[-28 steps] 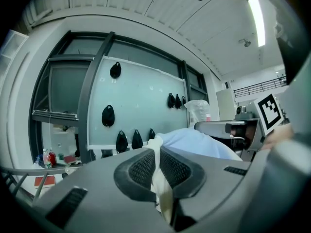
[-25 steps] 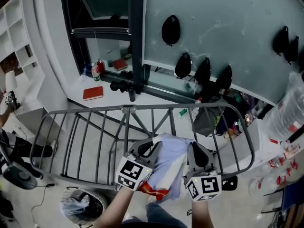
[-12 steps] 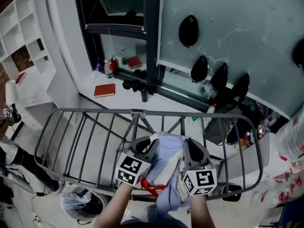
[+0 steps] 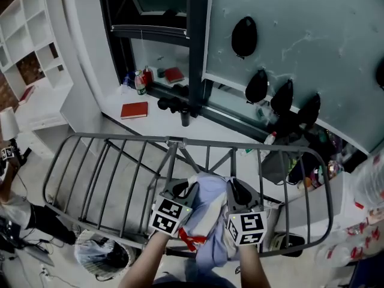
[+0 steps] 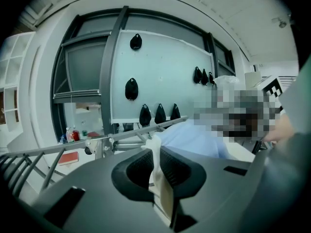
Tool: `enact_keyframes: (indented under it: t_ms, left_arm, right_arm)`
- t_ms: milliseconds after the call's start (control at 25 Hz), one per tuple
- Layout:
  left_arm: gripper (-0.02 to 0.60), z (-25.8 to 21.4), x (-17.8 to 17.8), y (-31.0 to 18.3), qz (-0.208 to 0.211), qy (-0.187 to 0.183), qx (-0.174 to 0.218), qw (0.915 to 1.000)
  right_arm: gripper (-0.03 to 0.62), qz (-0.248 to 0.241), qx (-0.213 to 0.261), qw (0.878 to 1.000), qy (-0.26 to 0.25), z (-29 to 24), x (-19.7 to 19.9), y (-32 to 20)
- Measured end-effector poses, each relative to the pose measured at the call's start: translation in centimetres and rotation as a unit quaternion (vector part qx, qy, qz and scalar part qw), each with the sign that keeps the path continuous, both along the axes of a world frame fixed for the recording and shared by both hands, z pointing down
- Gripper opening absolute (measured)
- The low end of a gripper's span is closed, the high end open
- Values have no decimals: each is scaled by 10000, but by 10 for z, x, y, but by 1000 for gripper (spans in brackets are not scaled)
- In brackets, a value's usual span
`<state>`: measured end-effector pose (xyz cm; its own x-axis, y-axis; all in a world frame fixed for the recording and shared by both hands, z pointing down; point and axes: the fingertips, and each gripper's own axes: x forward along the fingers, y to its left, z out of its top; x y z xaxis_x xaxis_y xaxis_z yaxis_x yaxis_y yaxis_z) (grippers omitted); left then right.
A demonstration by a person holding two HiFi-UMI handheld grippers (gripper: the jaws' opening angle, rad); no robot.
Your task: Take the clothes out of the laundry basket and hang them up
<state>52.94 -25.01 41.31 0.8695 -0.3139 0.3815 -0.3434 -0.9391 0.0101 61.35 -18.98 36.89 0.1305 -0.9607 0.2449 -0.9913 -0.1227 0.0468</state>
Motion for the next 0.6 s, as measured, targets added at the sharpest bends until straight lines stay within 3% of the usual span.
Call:
enact_keyframes:
  t_ms: [120, 280, 600]
  left_arm:
    - [54, 10, -3, -2, -104, -123, -147, 9998]
    - [149, 16, -6, -5, -232, -171, -285, 9992]
    - [236, -4, -15, -4, -366, 158, -171, 9991]
  right_arm:
    - [44, 23, -165, 9999, -33, 7, 1, -2]
    - [73, 164, -265, 9995, -86, 11, 6, 0]
    - [230, 558, -183, 9976, -357, 2, 20, 14]
